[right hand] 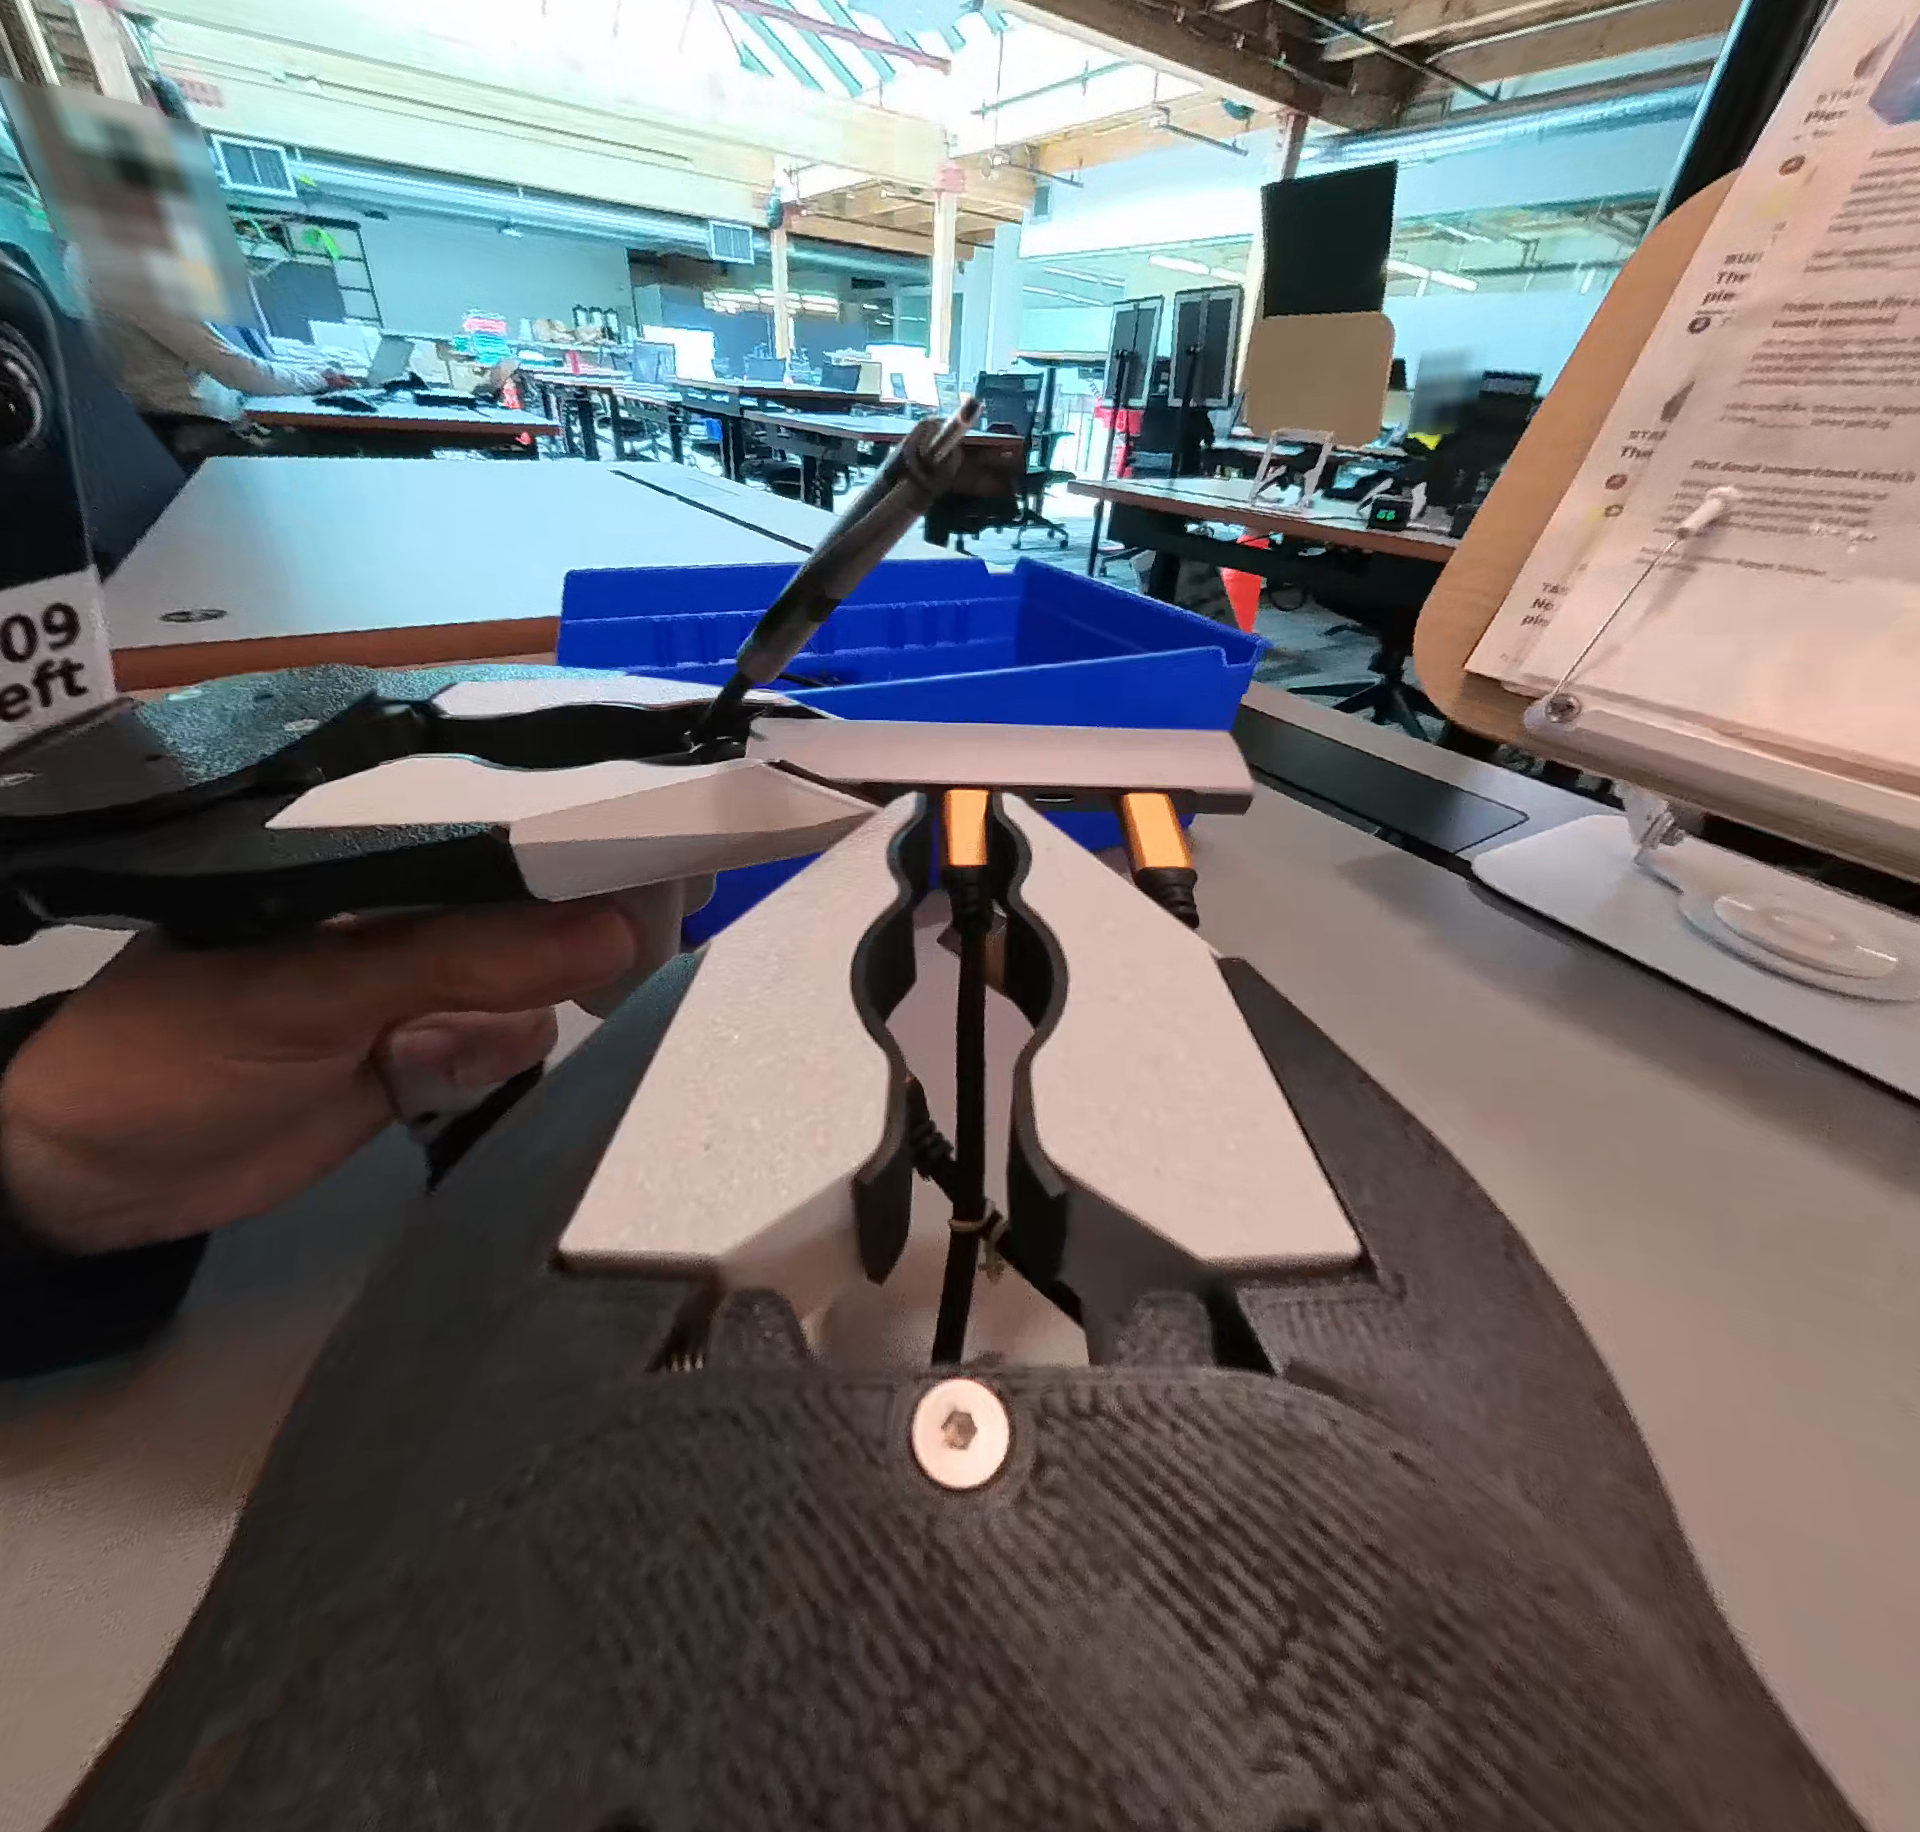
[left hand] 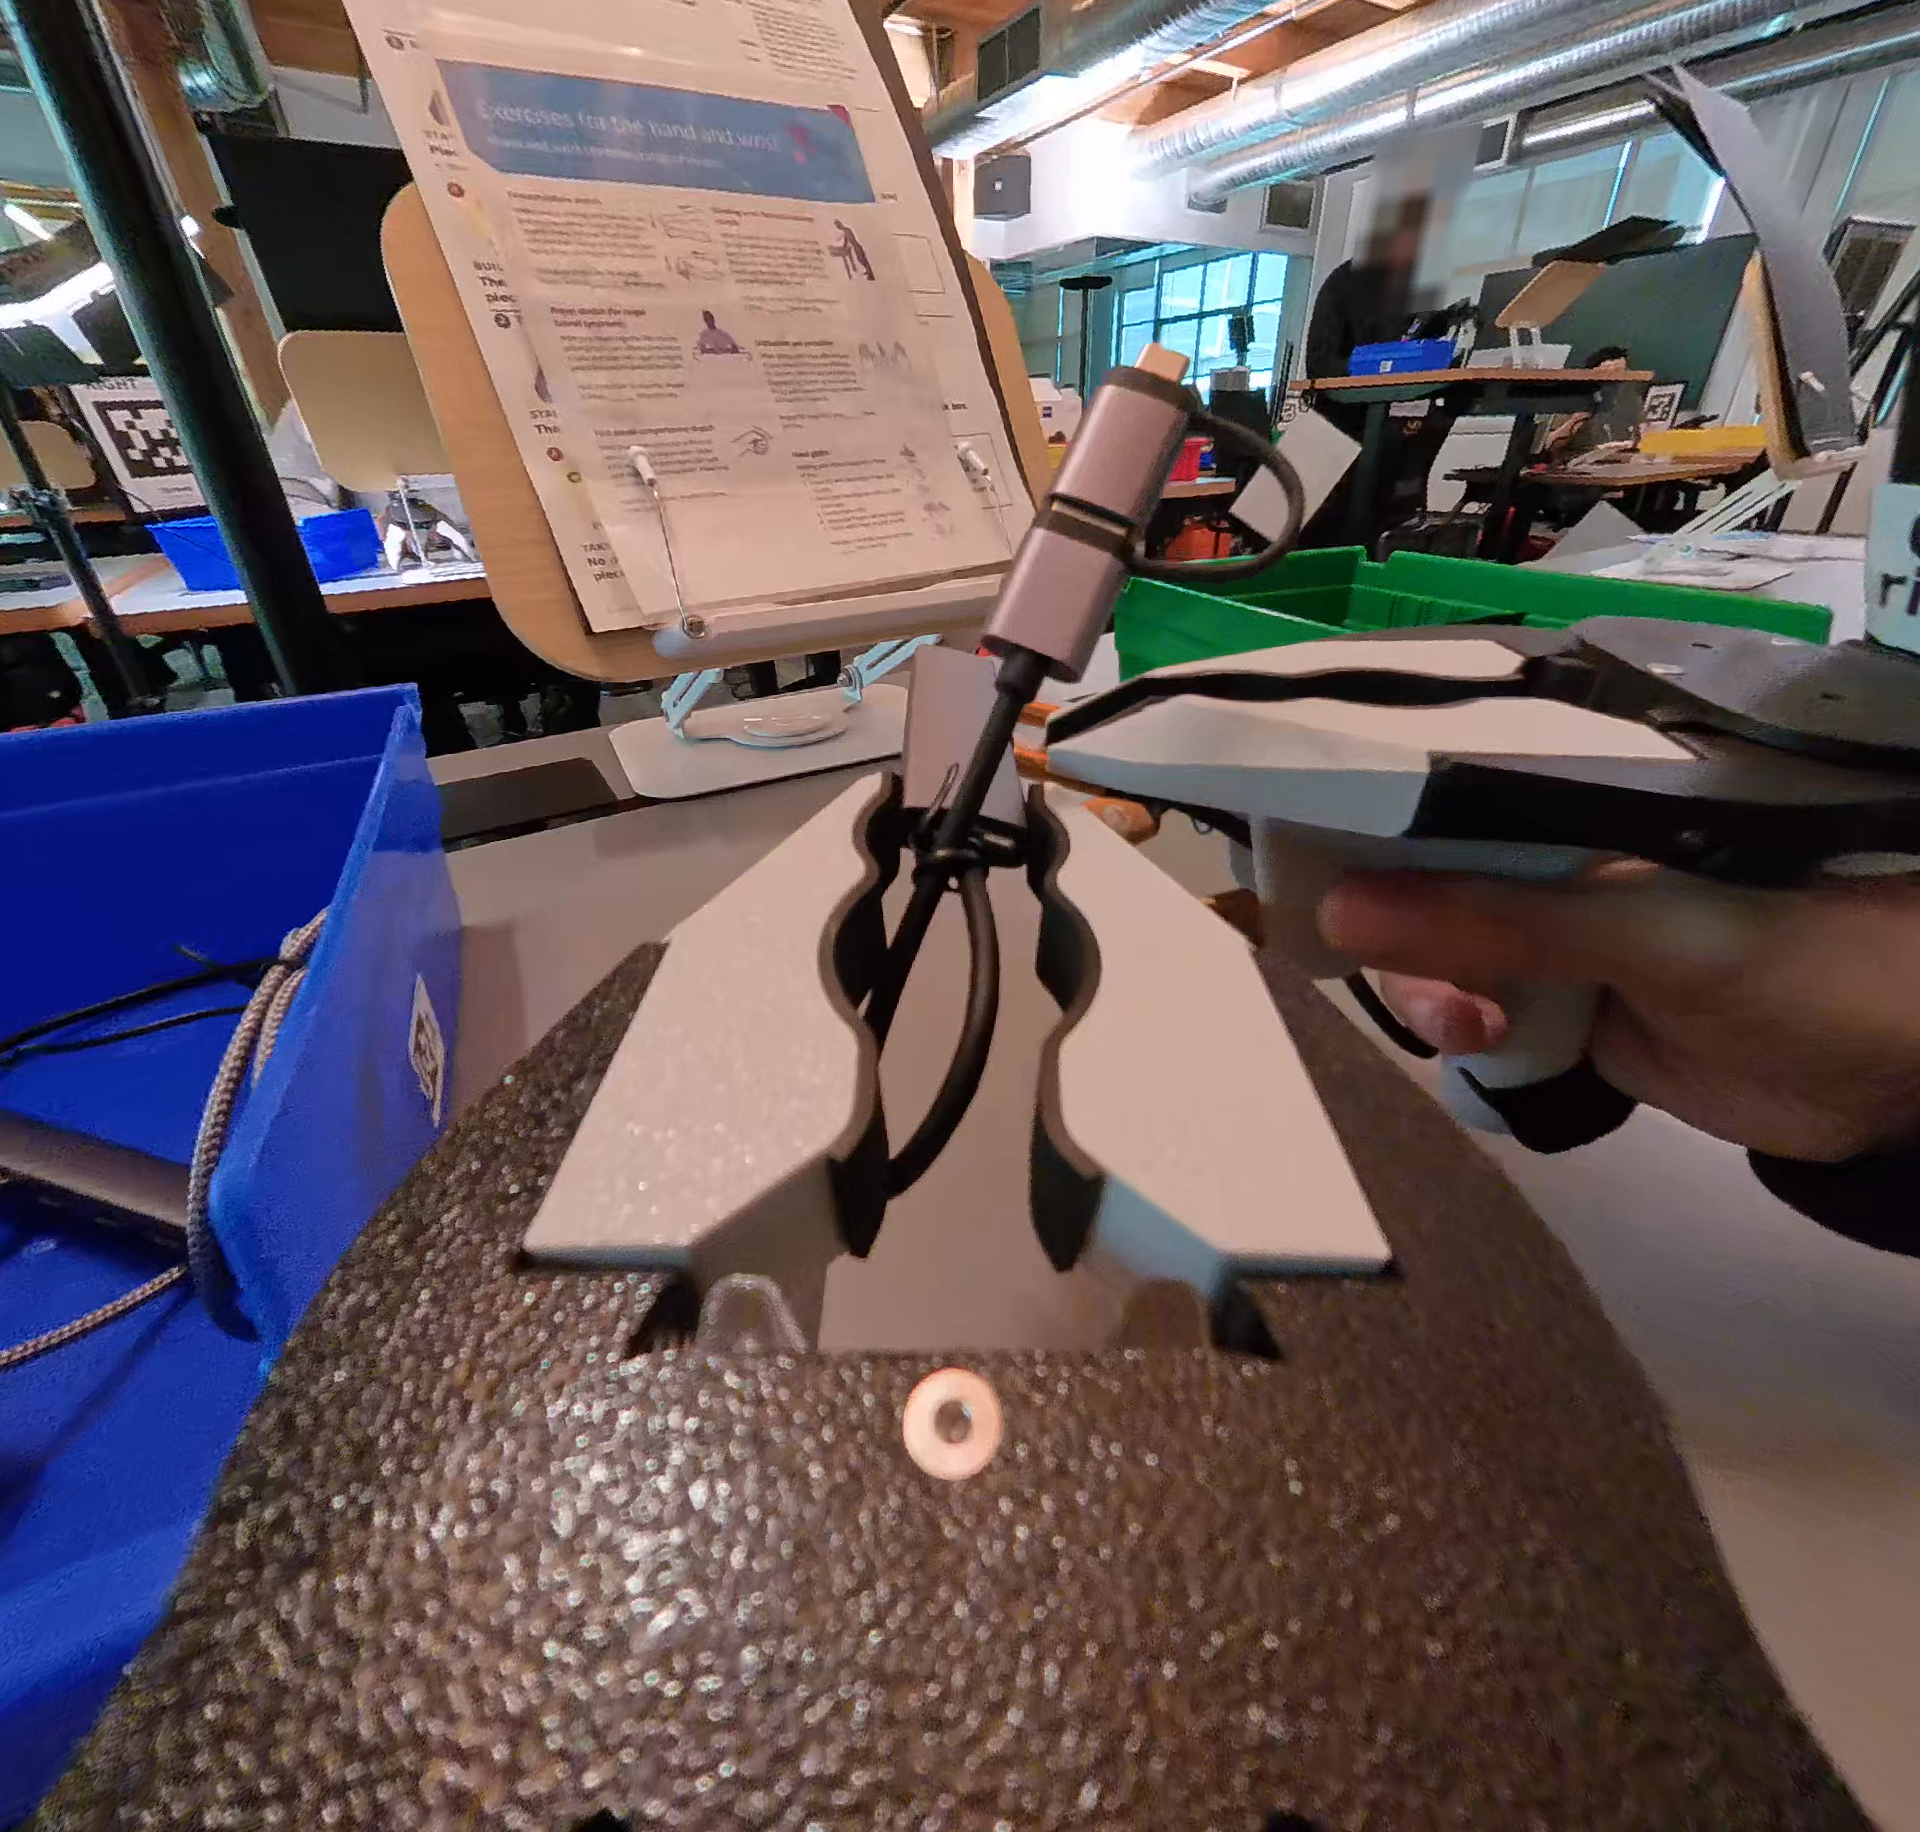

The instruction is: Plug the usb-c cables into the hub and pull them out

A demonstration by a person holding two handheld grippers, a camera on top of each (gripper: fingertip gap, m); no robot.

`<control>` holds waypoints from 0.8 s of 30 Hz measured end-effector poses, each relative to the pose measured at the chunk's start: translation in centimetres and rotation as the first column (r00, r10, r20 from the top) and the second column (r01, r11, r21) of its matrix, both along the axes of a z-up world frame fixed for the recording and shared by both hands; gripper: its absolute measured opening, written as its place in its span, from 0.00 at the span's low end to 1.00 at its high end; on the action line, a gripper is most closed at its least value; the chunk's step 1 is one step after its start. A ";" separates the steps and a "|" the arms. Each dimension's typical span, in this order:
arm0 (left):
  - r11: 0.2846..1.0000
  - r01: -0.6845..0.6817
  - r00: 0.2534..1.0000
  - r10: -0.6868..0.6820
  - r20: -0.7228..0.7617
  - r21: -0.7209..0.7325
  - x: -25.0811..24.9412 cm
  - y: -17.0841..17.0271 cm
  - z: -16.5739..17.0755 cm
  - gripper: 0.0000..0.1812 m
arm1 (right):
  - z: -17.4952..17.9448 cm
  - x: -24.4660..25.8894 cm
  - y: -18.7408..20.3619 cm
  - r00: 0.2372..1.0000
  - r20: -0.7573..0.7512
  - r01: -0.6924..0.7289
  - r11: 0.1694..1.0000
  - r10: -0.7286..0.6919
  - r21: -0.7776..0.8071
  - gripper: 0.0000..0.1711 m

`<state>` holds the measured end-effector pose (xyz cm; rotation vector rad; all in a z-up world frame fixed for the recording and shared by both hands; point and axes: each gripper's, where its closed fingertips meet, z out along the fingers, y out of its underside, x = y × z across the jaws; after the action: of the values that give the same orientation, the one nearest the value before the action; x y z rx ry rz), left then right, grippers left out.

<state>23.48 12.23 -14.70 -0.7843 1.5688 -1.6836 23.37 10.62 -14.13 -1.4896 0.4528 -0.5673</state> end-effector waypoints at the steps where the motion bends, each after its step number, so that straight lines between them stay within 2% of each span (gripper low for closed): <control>1: 1.000 -0.004 1.000 0.004 0.008 0.014 -0.1 -0.1 0.0 0.12 | 0.0 -0.1 -0.1 1.000 -0.006 -0.001 1.000 0.001 0.013 0.06; 6: 1.000 -0.024 0.999 0.024 0.023 0.013 -0.1 0.2 0.2 0.12 | -1.2 -0.2 -0.4 0.998 0.024 0.052 0.995 -0.050 -0.080 0.15; 7: 1.000 -0.019 1.000 0.019 0.022 0.005 -0.1 0.3 0.2 0.12 | -1.1 -0.6 0.0 0.999 0.024 0.025 0.997 -0.024 -0.067 0.14; 11: 0.999 0.006 1.000 -0.005 0.016 -0.040 -0.3 0.1 0.4 0.12 | -0.6 -0.4 -0.5 0.998 0.026 0.065 0.998 -0.065 -0.025 0.06; 24: 0.989 0.058 0.998 -0.058 0.004 -0.135 -0.6 0.1 0.9 0.12 | 0.6 -0.6 -0.3 0.993 0.082 0.081 0.995 -0.085 0.052 0.06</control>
<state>22.89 12.31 -13.84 -0.8142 1.5026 -1.8471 22.79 10.28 -13.55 -1.3998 0.4615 -0.6777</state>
